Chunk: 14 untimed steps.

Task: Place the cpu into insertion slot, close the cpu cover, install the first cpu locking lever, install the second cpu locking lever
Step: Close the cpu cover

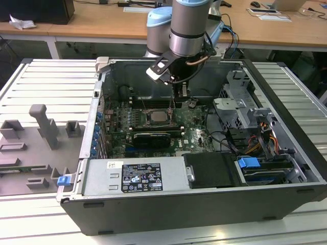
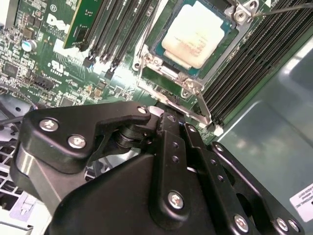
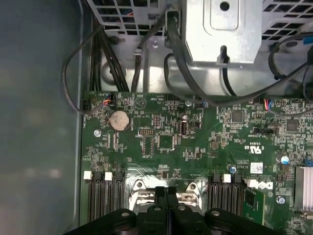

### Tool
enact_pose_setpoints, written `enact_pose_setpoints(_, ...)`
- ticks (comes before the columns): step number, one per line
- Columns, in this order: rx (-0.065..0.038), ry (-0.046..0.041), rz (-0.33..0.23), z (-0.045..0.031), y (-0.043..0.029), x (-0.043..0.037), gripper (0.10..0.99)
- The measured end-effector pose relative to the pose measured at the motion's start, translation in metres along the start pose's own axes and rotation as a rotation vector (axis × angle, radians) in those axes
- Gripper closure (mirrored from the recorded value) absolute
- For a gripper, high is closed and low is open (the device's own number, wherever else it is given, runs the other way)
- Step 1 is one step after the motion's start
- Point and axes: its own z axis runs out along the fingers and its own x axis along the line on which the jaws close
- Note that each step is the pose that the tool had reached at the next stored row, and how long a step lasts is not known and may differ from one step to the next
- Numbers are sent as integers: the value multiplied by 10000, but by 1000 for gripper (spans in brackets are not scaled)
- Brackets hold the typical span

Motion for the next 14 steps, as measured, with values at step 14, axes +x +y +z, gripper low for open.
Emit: enact_pose_setpoints(14, 0, 0, 0, 95, -164, 3, 980)
